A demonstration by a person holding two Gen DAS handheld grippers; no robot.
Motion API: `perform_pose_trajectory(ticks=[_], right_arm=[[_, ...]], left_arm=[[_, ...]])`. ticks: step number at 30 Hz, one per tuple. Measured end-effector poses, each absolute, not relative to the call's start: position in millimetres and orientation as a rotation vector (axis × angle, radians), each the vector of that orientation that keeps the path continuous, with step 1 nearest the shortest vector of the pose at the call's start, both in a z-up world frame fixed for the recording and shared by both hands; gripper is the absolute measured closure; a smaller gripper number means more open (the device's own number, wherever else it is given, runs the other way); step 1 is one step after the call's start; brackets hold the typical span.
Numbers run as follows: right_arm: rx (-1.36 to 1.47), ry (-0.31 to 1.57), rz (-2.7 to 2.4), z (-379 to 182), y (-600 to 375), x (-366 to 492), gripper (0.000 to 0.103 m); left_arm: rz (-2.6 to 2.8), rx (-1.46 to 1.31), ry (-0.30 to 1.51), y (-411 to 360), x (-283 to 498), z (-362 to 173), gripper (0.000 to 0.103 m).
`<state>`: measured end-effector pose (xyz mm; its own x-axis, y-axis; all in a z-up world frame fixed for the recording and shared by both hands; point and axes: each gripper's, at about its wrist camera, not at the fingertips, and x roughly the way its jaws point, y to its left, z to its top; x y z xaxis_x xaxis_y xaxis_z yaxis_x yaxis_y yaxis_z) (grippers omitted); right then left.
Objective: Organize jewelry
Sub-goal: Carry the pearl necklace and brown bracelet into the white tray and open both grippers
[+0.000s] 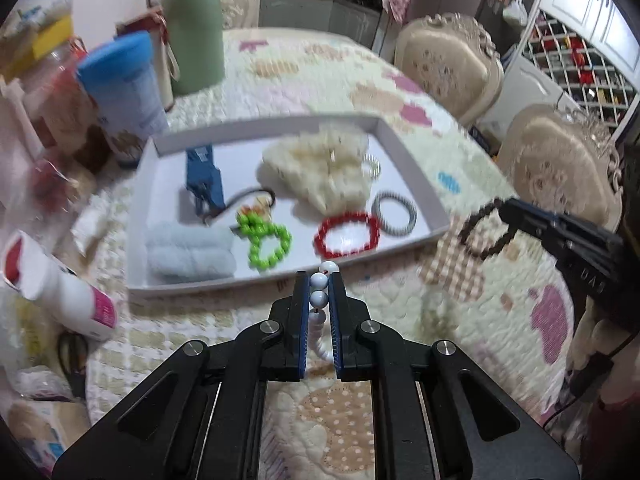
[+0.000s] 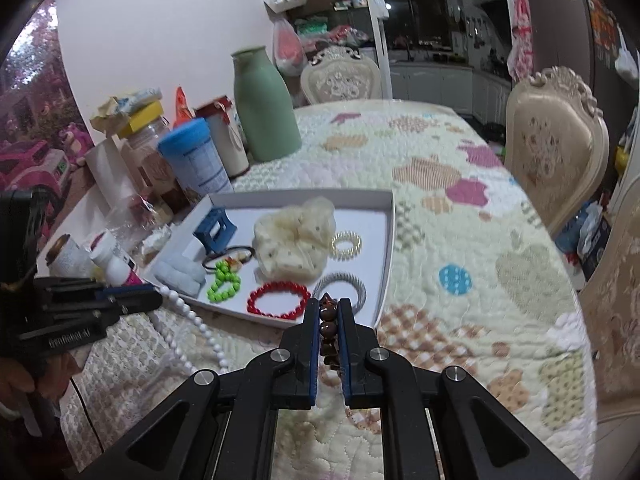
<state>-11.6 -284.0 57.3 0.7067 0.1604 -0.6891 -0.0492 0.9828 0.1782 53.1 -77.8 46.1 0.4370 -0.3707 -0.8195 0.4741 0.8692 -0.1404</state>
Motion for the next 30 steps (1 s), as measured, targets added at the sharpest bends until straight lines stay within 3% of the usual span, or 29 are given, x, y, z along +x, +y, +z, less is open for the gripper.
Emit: perform_pose_trajectory(ticks=[12,30], right_arm=[[0.125,0.729,0.154,86,-278,0,0.095],[0.104,0.799,0.136,71,-281,52,0.095]], left_arm=[[-0.459,0.107,0.881,-67,83,106,0.095],[-0.455,0.143,0.916,-112,147,81,0.095]])
